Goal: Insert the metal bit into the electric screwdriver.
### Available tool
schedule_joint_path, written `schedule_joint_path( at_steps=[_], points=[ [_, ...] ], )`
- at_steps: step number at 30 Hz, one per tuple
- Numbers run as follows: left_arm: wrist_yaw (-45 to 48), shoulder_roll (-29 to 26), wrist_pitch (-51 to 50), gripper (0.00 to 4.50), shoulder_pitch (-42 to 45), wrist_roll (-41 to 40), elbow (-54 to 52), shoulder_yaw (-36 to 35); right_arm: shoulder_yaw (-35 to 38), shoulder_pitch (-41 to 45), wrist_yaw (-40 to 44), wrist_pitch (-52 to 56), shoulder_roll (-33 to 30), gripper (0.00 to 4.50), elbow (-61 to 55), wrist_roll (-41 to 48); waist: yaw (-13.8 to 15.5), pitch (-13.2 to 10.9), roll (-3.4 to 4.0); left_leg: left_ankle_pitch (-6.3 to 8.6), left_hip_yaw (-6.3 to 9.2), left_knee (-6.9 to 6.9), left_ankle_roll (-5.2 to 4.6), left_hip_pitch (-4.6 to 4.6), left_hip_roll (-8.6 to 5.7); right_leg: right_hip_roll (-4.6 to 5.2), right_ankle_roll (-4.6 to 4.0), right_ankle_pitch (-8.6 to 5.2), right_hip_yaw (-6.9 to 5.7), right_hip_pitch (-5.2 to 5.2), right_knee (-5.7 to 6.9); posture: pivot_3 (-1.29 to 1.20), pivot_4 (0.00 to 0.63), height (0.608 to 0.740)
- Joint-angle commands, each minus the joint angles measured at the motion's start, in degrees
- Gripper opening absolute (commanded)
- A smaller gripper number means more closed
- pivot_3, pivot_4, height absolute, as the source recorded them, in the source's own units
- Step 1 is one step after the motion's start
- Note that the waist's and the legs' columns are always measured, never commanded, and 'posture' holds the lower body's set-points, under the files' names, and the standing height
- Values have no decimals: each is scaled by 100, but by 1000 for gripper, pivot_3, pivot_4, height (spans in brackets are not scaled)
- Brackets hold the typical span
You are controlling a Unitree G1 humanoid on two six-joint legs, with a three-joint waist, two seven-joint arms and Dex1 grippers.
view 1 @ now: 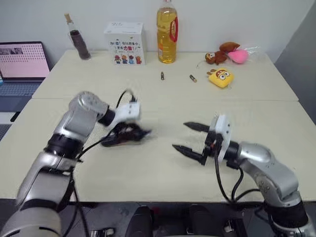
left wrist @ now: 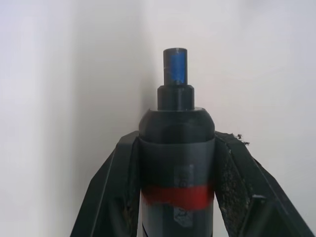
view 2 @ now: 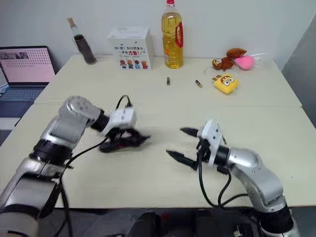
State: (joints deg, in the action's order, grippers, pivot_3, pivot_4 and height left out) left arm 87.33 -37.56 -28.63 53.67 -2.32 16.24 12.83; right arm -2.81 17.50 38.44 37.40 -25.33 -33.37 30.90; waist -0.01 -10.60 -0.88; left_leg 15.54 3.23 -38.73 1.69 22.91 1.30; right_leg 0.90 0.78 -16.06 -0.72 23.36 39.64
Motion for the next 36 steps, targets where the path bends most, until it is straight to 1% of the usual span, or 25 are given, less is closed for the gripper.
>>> schedule_joint_path(
  at_steps=[1, 5, 8, 9, 11, 13, 15, 17, 19, 23, 27, 30, 32, 36],
  points=[
    [-913, 648, -924, 1642, 511, -1100, -394, -1141, 693, 619, -556, 330, 6, 4500, -386, 508, -20, -1, -1, 0, -2, -1, 0, 0, 0, 3, 0, 0, 1, 0, 1, 0, 150, 740],
    [-1811, 1245, -1038, 1642, 97, -1488, -927, -1494, 965, 930, -891, 463, -16, 4500, -452, 702, -90, 3, 5, 1, -14, 5, -1, -13, 9, 7, 0, 0, 15, 0, 8, 0, 150, 740],
    [-2741, 1965, -240, 1642, -653, -1435, -1268, -1568, 1043, 994, -1189, 639, 44, 4500, -536, 872, -127, 3, 5, 1, -13, 6, -2, -20, 22, 7, -3, -1, 19, 0, 19, 0, 150, 740],
    [-3188, 2292, -41, 1642, -815, -1450, -1298, -1687, 1078, 989, -1262, 669, 39, 4500, -563, 909, -128, 4, 7, 1, -14, 5, -3, -21, 23, 8, -5, -2, 22, 1, 24, 0, 150, 740],
    [-3910, 2841, 662, 1642, -1211, -1344, -1286, -1805, 1155, 1020, -1499, 831, 75, 4500, -624, 1075, -121, 1, 1, 1, -12, 4, -3, -18, 25, 16, -5, -2, 21, 1, 27, 0, 150, 740],
    [-4270, 3130, 990, 1642, -1532, -1311, -1350, -1778, 1119, 972, -1602, 938, 30, 4500, -668, 1123, -101, 1, 1, 2, -11, 0, -3, -9, 22, 17, -6, -2, 20, 7, 28, 0, 150, 740],
    [-4519, 3284, 1078, 1642, -1707, -1370, -1410, -1767, 1056, 855, -1664, 977, -12, 4500, -636, 1077, -99, 1, 2, 2, -14, 0, -4, -8, 20, 19, -6, -2, 21, 7, 25, 0, 150, 740],
    [-4643, 3298, 1219, 1642, -1909, -1343, -1498, -1665, 1074, 701, -1720, 993, -67, 4500, -488, 994, -95, 2, 3, 2, -16, 2, -4, -11, 19, 18, -6, -2, 22, 6, 27, 0, 150, 740],
    [-4683, 3248, 1149, 1642, -2131, -1379, -1684, -1557, 1028, 516, -1588, 849, -305, 4500, -297, 706, -91, 2, 3, 3, -17, 3, -5, -12, 13, 17, -5, -2, 23, 5, 24, 0, 150, 740],
    [-4538, 2865, 920, 1642, -2690, -1420, -2225, -1335, 940, 312, -1390, 729, -814, 4500, 256, 228, -84, 2, 3, 3, -23, 3, -5, -14, 8, 18, -5, -2, 26, 3, 23, 0, 150, 740],
    [-4573, 2570, 639, 1642, -3107, -1532, -2641, -1266, 812, 414, -1167, 841, -1296, 4500, 815, -91, -75, 5, 7, 3, -26, 3, -6, -24, 7, 15, -6, -2, 28, -2, 24, 0, 150, 740],
    [-4610, 2398, 536, 1642, -3315, -1546, -2856, -1206, 496, 489, -1010, 828, -1560, 4500, 1323, -462, -80, 5, 7, 3, -26, 4, -6, -27, 8, 15, -5, -2, 27, -5, 22, 0, 150, 740],
    [-4629, 2266, 473, 1642, -3482, -1573, -3037, -1216, 243, 632, -854, 776, -1639, 4500, 1718, -667, -99, 5, 7, 4, -30, 6, -7, -33, 4, 12, -6, -2, 30, -11, 19, 0, 150, 740],
    [-4697, 2049, 387, 1642, -3692, -1639, -3258, -1231, -105, 965, -681, 886, -1589, 4500, 2506, -931, -132, 6, 8, 4, -31, 12, -8, -39, 9, 11, -6, -2, 33, -11, 18, 0, 150, 740]
  ],
)
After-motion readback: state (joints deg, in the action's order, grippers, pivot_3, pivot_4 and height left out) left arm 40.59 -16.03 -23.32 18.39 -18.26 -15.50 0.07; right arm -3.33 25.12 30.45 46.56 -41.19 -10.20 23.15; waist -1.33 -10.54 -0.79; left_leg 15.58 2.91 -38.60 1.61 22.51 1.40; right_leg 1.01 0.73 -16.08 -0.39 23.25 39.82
